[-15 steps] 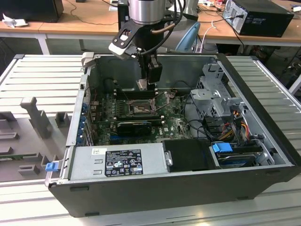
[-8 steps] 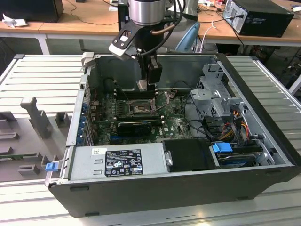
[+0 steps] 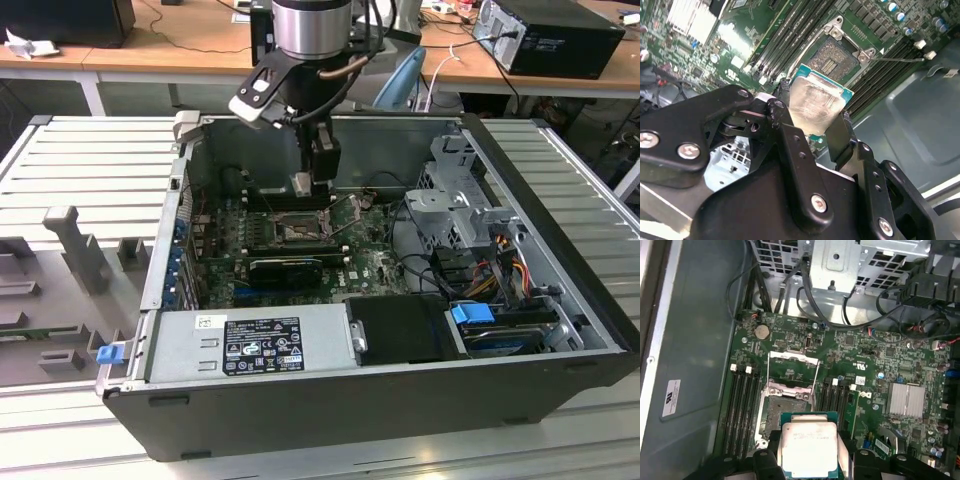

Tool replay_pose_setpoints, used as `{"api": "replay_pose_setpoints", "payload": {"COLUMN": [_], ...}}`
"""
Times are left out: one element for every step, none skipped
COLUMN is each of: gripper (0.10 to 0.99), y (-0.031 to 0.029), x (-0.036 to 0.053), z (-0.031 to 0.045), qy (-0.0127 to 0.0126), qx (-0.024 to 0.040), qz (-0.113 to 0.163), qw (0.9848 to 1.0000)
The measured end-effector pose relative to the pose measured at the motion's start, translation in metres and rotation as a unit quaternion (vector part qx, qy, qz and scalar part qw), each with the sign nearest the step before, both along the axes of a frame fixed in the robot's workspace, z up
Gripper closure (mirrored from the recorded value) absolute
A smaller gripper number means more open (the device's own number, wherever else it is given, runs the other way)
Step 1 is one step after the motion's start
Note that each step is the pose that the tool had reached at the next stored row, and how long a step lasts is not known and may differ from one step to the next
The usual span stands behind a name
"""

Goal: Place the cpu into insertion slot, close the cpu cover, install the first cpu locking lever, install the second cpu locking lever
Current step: 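Place the cpu into insertion slot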

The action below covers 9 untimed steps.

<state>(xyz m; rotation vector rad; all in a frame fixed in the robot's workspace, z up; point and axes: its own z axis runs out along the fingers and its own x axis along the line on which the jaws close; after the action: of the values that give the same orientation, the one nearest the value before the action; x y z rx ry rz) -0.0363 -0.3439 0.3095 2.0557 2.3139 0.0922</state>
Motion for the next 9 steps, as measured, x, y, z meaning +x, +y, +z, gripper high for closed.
{"api": "replay_pose_setpoints", "payload": {"gripper": [0.557,0.557,0.557,0.557,0.557,0.557,0.557,0.557,0.557], "y": [0.0000,0.0000,0.0000,0.0000,0.0000,0.0000,0.0000,0.0000,0.0000], "x": [0.0000,0.0000,0.0000,0.0000,0.0000,0.0000,0.0000,0.0000,0.0000], "z": [-0.0010,-0.0018,-0.0021,-0.0027,-0.0034,-0.0037,-0.0039,-0.0042,-0.0046], "qy": [0.0004,0.0006,0.0007,0.0007,0.0007,0.0009,0.0010,0.0012,0.0013], "qx": [-0.0001,-0.0001,-0.0001,-0.0001,0.0000,0.0000,-0.0001,-0.0001,-0.0001], "qz": [-0.007,-0.016,-0.022,-0.032,-0.044,-0.047,-0.049,-0.051,-0.053], "qw": [1.0000,0.9999,0.9998,0.9995,0.9990,0.9989,0.9988,0.9987,0.9986]}}
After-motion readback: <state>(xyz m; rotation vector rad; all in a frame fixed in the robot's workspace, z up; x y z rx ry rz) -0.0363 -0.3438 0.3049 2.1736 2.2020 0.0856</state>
